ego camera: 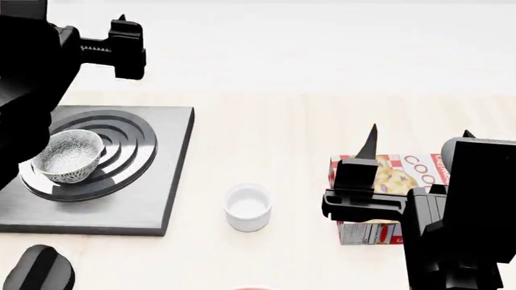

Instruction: Pick the akita bowl on the stove and place it on the plate.

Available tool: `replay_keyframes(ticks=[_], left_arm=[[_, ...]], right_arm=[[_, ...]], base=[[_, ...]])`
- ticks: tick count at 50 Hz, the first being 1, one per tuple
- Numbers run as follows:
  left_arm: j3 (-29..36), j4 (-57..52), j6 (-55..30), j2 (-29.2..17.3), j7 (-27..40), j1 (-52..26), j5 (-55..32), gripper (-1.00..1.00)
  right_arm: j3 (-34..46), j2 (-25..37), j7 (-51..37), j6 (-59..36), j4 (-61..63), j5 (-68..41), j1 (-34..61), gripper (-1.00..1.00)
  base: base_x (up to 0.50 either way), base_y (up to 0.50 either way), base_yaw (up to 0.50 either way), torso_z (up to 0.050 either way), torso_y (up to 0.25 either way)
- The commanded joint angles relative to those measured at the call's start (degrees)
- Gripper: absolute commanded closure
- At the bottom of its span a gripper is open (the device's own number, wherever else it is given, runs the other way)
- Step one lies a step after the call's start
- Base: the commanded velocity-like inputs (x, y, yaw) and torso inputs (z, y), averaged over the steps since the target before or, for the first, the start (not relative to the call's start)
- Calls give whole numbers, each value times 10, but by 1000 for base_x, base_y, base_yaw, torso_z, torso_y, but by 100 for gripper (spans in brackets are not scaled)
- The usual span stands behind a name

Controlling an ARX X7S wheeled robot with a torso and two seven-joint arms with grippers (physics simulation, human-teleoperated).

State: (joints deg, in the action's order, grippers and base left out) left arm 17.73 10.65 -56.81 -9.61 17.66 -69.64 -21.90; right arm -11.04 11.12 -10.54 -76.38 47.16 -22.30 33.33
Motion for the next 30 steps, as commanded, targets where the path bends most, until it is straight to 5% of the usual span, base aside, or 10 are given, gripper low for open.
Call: replay_keyframes(ticks=[1, 7, 21, 22, 30], left_arm=[[-33, 187, 11, 38, -19, -119, 14, -100], [-87, 310, 48, 62, 19, -159, 7, -100], [-100, 341, 49, 65, 24, -154, -16, -100], [-147, 387, 54, 70, 45, -175, -39, -100], [-122, 416, 69, 70, 38, -194, -27, -100]], right_arm=[[-13, -10, 7, 0, 2, 9, -1, -100], [-13, -9, 5, -2, 2, 6, 1, -100], [-10, -6, 3, 9, -5, 3, -3, -100], [-11, -6, 2, 7, -4, 2, -3, -100], [-11, -5, 0, 9, -4, -1, -3, -100]], base=[[0, 0, 0, 0, 0], [0, 0, 0, 0, 0], [0, 0, 0, 0, 0], [0, 0, 0, 0, 0], [0, 0, 0, 0, 0]])
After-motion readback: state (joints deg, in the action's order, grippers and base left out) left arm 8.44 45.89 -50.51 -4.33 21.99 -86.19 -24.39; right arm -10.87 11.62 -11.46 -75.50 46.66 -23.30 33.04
